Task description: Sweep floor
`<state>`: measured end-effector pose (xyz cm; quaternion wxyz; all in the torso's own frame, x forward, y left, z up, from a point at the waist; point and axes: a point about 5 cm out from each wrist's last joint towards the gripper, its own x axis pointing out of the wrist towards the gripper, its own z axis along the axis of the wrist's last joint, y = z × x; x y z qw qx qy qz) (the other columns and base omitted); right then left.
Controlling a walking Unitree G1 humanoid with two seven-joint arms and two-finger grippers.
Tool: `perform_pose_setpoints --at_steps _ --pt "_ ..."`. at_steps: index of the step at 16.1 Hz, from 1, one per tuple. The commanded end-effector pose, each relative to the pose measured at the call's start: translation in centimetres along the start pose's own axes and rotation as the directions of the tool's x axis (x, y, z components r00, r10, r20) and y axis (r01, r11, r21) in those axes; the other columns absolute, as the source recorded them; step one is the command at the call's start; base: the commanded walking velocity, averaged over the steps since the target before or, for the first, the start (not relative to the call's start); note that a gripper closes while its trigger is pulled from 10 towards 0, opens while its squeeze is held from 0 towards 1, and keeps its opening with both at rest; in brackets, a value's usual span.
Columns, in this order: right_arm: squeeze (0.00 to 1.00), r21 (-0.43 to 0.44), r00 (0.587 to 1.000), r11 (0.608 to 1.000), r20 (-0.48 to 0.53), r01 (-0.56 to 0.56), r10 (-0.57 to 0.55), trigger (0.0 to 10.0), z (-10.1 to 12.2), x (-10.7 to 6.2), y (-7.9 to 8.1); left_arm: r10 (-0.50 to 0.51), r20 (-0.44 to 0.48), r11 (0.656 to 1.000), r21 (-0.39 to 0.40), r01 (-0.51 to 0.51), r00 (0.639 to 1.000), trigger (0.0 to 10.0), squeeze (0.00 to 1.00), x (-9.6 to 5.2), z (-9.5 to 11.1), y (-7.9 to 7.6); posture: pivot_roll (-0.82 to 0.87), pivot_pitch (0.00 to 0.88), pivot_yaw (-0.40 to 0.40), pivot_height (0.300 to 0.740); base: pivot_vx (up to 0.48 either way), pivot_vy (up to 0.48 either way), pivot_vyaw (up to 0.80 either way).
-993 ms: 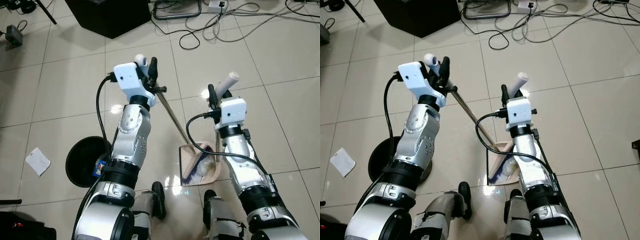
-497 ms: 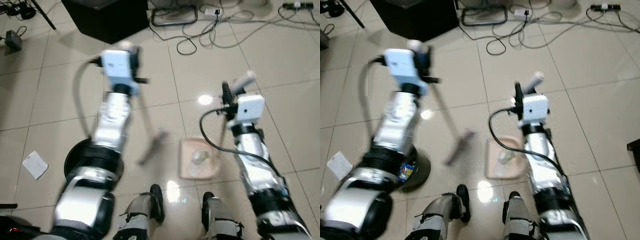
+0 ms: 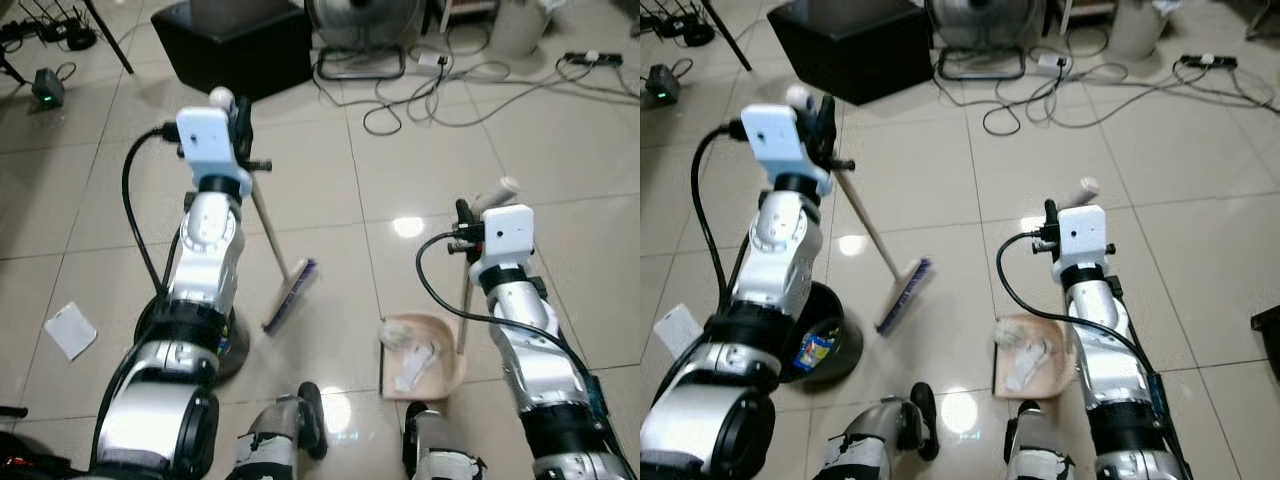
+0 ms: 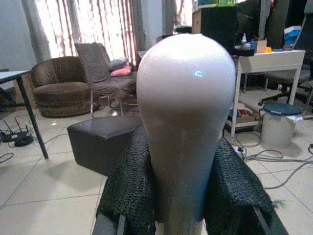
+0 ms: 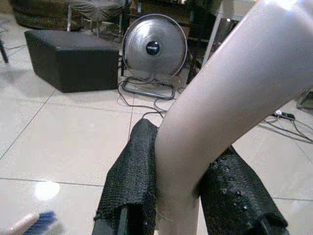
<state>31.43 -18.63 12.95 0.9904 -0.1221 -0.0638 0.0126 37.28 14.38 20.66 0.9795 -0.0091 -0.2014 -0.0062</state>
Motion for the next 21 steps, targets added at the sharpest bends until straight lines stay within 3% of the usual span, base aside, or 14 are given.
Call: perform_pose_setpoints --at_steps 1,6,8,9,12,14,19,21 --pt "0.0 -0.02 1.0 1.0 0.001 -0.017 0.017 10.0 0.3 -0.2 0.1 -0.005 0.051 1.0 0.002 0.005 0.999 10.0 0.0 0.1 0.9 -0.1 -0.02 0.166 0.097 0.74 0.0 0.0 0.0" --pt "0.0 0.082 0.995 0.995 0.077 0.055 -0.061 10.0 3.3 -0.8 -1.4 -0.013 0.057 1.0 -0.002 0.013 0.998 10.0 0.0 -0.4 1.3 0.0 -0.03 0.151 0.098 0.74 0.0 0.0 0.0" --pt "0.0 0.039 0.994 0.998 0.095 0.044 -0.047 10.0 4.1 -1.1 -1.7 -0.038 0.059 0.999 0.002 0.038 0.998 10.0 0.0 -0.5 1.5 -0.1 -0.04 0.148 0.103 0.74 0.0 0.0 0.0" --pt "0.0 -0.031 0.999 0.999 0.046 0.026 -0.025 10.0 3.9 -1.5 -1.9 -0.07 0.045 0.997 0.027 0.069 0.997 10.0 0.0 -1.0 1.4 -0.3 -0.04 0.145 0.105 0.74 0.0 0.0 0.0" --pt "0.0 -0.038 0.999 0.999 0.021 0.028 -0.027 10.0 3.6 -1.9 -2.0 -0.075 0.042 0.997 0.033 0.073 0.996 10.0 0.0 -1.4 1.3 -0.3 -0.04 0.15 0.1 0.74 0.0 0.0 0.0" --pt "0.0 0.025 0.998 0.998 0.023 0.052 -0.053 10.0 3.7 -2.3 -2.0 -0.068 0.035 0.997 0.039 0.067 0.997 10.0 0.0 -1.8 1.1 -0.4 -0.05 0.139 0.101 0.74 0.0 0.0 0.0" --pt "0.0 0.186 0.977 0.98 0.189 0.063 -0.099 10.0 6.0 -2.6 -2.3 -0.112 0.095 0.993 0.033 0.109 0.989 10.0 0.0 -2.8 2.5 -0.2 -0.05 0.133 0.103 0.74 0.0 0.0 0.0" --pt "0.0 0.216 0.97 0.974 0.214 0.069 -0.116 10.0 6.2 -2.6 -2.4 -0.142 0.061 0.99 0.026 0.141 0.988 10.0 0.0 -3.5 2.0 -0.1 -0.04 0.126 0.108 0.74 0.0 0.0 0.0"
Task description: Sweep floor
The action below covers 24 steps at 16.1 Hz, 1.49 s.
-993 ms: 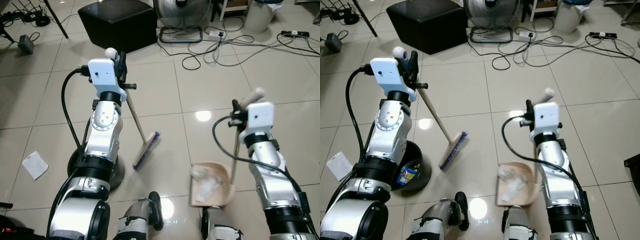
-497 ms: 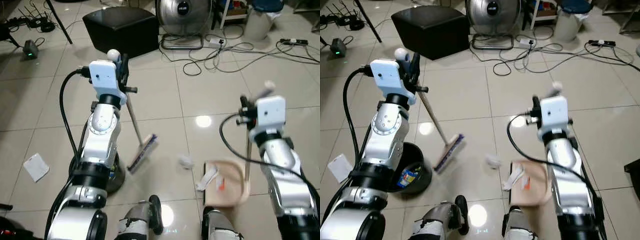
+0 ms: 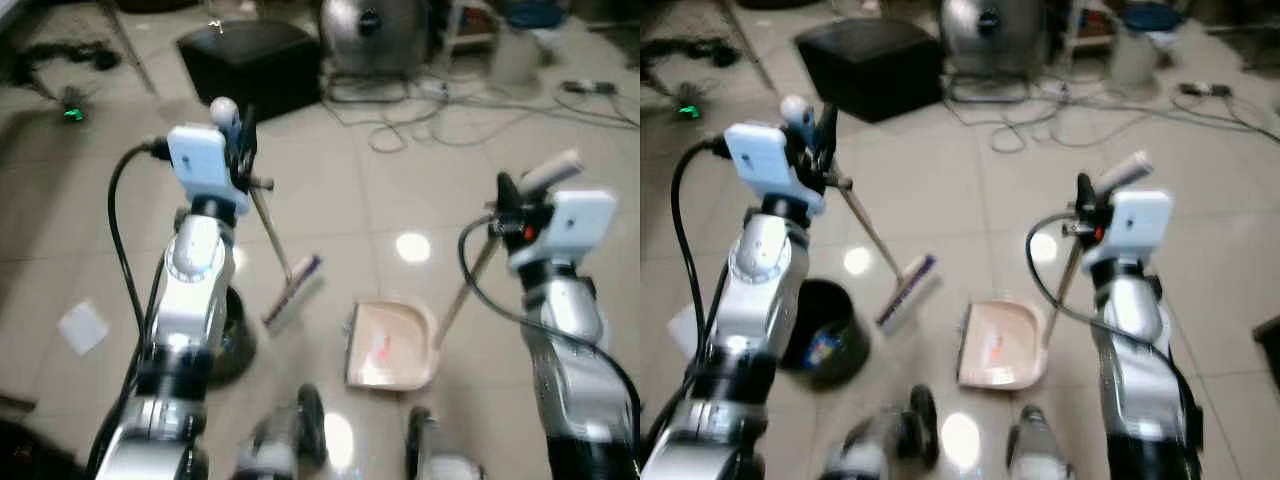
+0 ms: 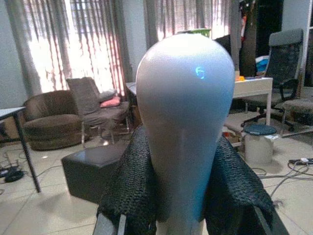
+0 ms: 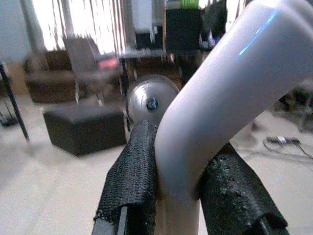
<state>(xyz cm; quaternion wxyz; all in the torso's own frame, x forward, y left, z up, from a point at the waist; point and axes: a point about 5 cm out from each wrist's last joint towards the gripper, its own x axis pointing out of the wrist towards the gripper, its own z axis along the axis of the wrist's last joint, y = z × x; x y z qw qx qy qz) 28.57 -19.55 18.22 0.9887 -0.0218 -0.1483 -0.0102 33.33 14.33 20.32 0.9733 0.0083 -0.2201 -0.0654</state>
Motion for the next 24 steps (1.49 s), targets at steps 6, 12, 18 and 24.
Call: perform_pose_setpoints --at_steps 6,12,18,24 --pt "0.0 -0.106 0.998 0.993 0.04 -0.043 0.048 10.0 1.0 -0.1 0.5 -0.018 -0.047 0.997 0.073 0.022 0.999 10.0 0.0 -0.7 0.0 0.5 -0.04 0.133 0.114 0.74 0.0 0.0 0.0" --pt "0.0 -0.122 1.0 0.993 0.003 -0.007 0.008 10.0 1.0 -0.5 0.7 -0.085 -0.186 0.994 0.059 0.097 0.979 10.0 0.0 -1.7 -2.1 -1.6 -0.07 0.146 0.119 0.74 0.0 0.0 0.0" --pt "0.0 -0.066 0.997 0.998 -0.074 -0.015 0.01 10.0 0.7 -1.3 1.4 -0.137 -0.153 0.986 0.075 0.149 0.979 10.0 0.0 -1.9 -1.6 -3.0 -0.08 0.142 0.118 0.74 0.0 0.0 0.0" --pt "0.0 -0.069 0.995 0.998 -0.098 -0.007 0.001 10.0 0.5 -1.2 1.2 -0.124 -0.135 0.988 0.071 0.135 0.983 10.0 0.0 -1.8 -1.3 -3.0 -0.09 0.133 0.115 0.74 0.186 0.0 -0.19"
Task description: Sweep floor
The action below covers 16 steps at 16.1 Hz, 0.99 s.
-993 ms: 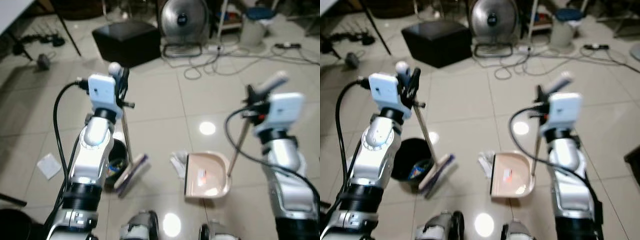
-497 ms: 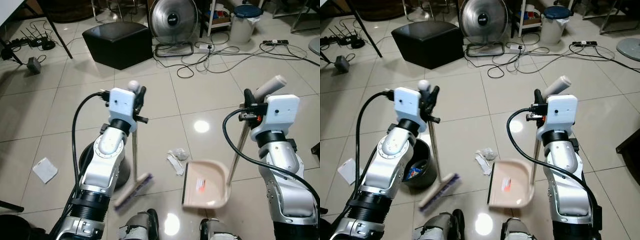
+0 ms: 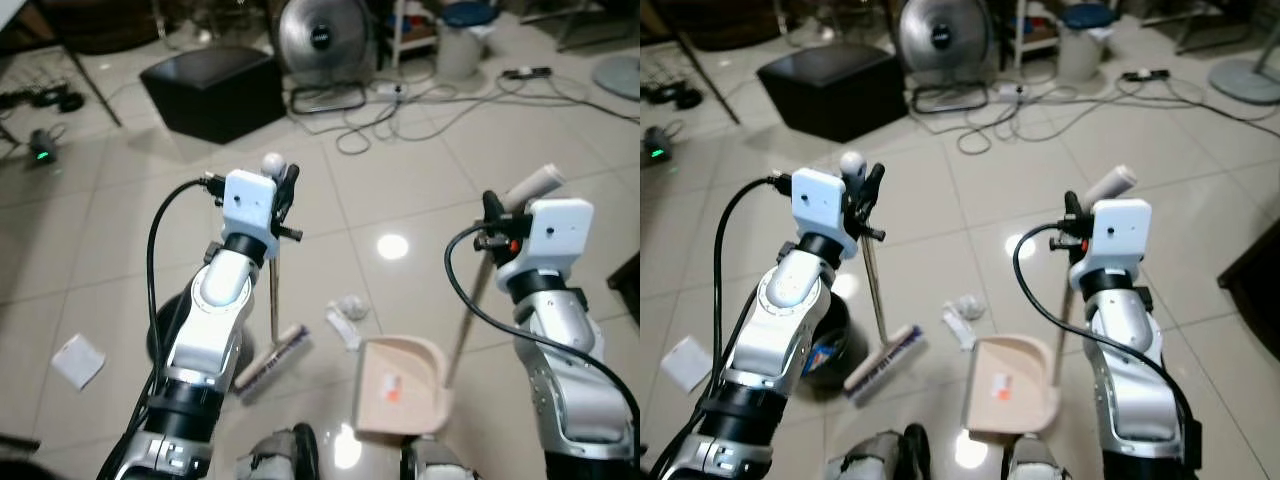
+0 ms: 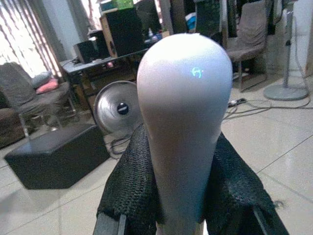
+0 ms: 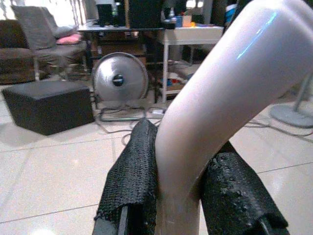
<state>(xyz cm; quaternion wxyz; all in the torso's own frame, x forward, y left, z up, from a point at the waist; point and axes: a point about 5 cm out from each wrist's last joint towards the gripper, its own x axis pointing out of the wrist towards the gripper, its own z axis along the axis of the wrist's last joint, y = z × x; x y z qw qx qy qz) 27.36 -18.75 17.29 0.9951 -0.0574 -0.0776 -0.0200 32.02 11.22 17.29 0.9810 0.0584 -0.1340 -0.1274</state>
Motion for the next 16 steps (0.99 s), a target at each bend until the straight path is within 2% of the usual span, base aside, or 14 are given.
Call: perform_pose_setpoints --at_steps 1,8,13,16 --pt "0.0 0.001 0.999 1.0 0.041 -0.011 0.011 10.0 1.1 0.0 0.3 0.018 0.046 1.0 0.024 -0.019 0.999 10.0 0.0 0.0 0.9 0.4 -0.09 0.133 0.115 0.74 0.292 0.0 0.0" --pt "0.0 -0.013 0.998 1.0 0.053 -0.015 0.016 10.0 1.4 0.2 0.0 0.026 0.049 1.0 0.009 -0.026 0.998 10.0 0.0 0.1 0.8 0.3 -0.1 0.128 0.106 0.74 0.319 0.0 0.0" --pt "0.0 -0.069 0.997 0.997 0.061 -0.046 0.05 10.0 1.6 0.6 -0.2 0.025 0.047 1.0 0.009 -0.026 0.999 10.0 0.0 -0.3 0.9 0.2 -0.08 0.132 0.076 0.74 0.353 0.0 0.0" --pt "0.0 -0.072 0.995 0.995 0.064 -0.065 0.07 10.0 1.7 1.0 0.1 0.053 0.041 0.999 0.01 -0.053 0.998 10.0 0.0 -1.0 0.8 0.4 -0.06 0.135 0.055 0.74 0.356 0.0 0.8"
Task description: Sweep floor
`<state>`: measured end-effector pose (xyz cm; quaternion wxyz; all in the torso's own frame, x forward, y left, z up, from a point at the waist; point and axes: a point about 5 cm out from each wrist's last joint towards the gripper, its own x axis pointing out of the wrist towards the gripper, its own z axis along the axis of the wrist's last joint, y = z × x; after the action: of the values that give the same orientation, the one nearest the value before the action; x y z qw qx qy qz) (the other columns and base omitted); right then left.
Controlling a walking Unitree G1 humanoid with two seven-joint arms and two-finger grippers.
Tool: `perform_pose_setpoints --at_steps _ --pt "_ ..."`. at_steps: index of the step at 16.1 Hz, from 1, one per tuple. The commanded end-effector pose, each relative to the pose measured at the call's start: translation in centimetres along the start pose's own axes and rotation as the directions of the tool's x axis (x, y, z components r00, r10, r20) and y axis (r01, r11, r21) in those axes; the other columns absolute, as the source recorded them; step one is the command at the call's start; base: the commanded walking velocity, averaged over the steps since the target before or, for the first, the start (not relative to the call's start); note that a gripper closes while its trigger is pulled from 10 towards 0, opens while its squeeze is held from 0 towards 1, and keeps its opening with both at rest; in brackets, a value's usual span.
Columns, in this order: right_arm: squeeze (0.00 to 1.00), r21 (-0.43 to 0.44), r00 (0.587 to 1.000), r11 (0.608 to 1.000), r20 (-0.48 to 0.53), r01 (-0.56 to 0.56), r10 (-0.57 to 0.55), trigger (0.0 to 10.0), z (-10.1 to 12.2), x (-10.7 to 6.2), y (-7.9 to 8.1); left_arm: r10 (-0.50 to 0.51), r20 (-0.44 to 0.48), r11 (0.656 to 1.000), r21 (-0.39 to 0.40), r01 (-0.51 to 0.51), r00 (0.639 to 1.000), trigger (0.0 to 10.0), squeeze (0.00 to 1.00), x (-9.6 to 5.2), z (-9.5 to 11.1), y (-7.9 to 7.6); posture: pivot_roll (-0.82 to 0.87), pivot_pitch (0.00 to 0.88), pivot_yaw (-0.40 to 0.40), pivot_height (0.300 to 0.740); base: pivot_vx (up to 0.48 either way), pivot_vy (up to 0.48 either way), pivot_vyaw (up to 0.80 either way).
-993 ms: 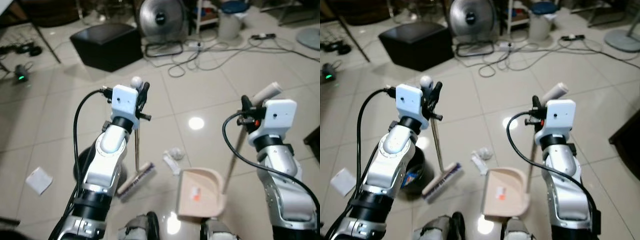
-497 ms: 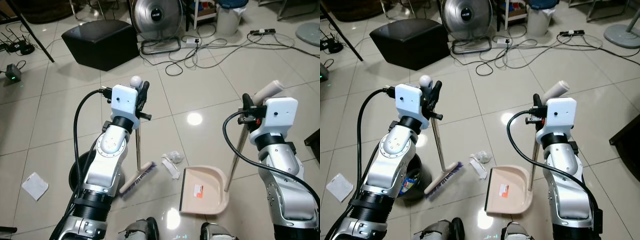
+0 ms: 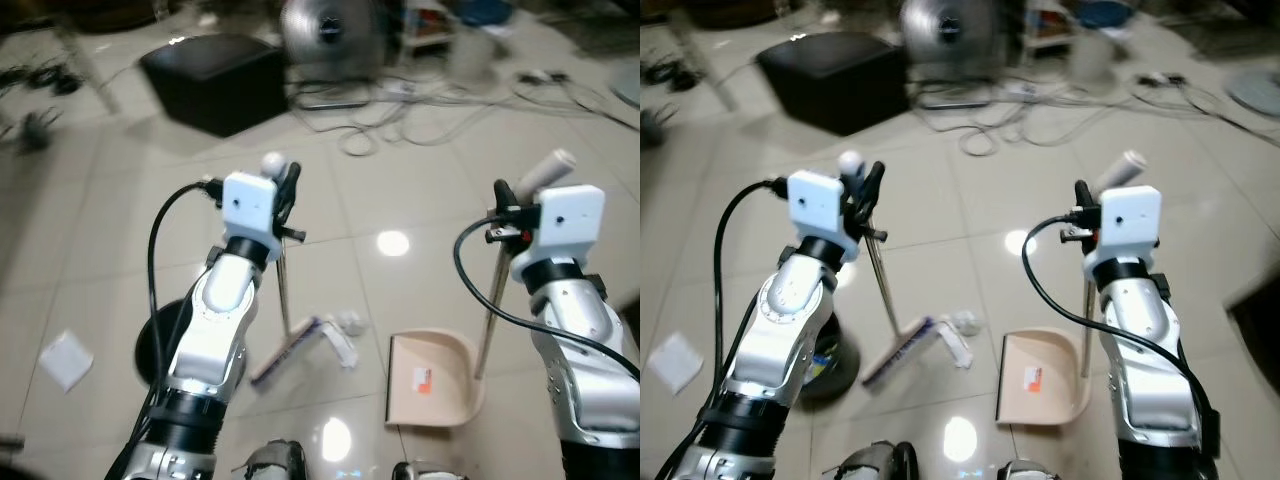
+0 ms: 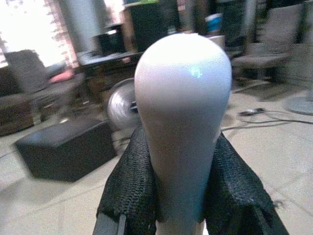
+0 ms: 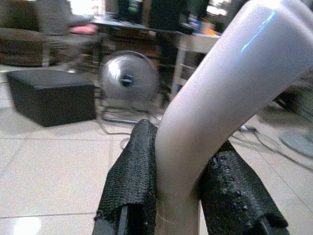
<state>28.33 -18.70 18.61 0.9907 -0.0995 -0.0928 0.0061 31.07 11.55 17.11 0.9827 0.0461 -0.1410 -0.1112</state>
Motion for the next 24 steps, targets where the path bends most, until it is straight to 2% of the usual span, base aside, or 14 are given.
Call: perform_pose_setpoints --at_steps 1,8,14,16,19,21,24 --pt "0.0 0.02 0.999 1.0 0.037 -0.005 0.004 10.0 0.5 0.0 0.1 0.018 0.028 0.999 0.029 -0.019 0.999 10.0 0.0 0.0 0.7 0.3 -0.06 0.135 0.052 0.74 0.368 0.0 0.0" --pt "0.0 0.031 0.999 0.999 0.032 0.011 -0.012 10.0 0.2 -0.2 -0.2 -0.001 0.031 1.0 0.022 0.0 1.0 10.0 0.0 0.1 1.0 -0.1 -0.06 0.146 0.073 0.74 0.412 0.0 0.0" --pt "0.0 -0.001 0.998 0.998 -0.011 0.057 -0.057 10.0 -1.5 -1.3 -0.9 -0.044 -0.002 0.999 -0.028 0.044 0.999 10.0 0.0 0.3 -0.1 -1.1 -0.05 0.179 0.095 0.74 0.0 0.0 0.0" --pt "0.0 -0.016 0.996 0.996 -0.009 0.089 -0.09 10.0 -1.6 -1.6 -1.6 -0.074 -0.023 0.997 -0.039 0.073 0.997 10.0 0.0 0.7 -0.6 -1.6 -0.05 0.189 0.101 0.74 0.0 0.0 0.0" --pt "0.0 -0.064 0.993 0.991 0.013 0.119 -0.119 10.0 -1.5 -2.0 -2.9 -0.096 -0.039 0.995 -0.012 0.095 0.995 10.0 0.0 1.2 -1.6 -2.4 -0.05 0.223 0.111 0.74 0.0 0.0 0.0" --pt "0.0 -0.084 0.992 0.989 0.02 0.124 -0.123 10.0 -1.9 -1.9 -3.4 -0.086 -0.027 0.996 -0.012 0.086 0.996 10.0 0.0 1.5 -1.8 -2.8 -0.04 0.242 0.113 0.74 0.0 0.0 0.0" --pt "0.0 -0.134 0.995 0.986 0.031 0.099 -0.096 10.0 -3.0 -0.7 -3.8 -0.022 0.019 0.998 -0.053 0.023 1.0 10.0 0.0 2.1 -1.8 -3.3 0.0 0.288 0.13 0.74 0.0 0.0 0.0"
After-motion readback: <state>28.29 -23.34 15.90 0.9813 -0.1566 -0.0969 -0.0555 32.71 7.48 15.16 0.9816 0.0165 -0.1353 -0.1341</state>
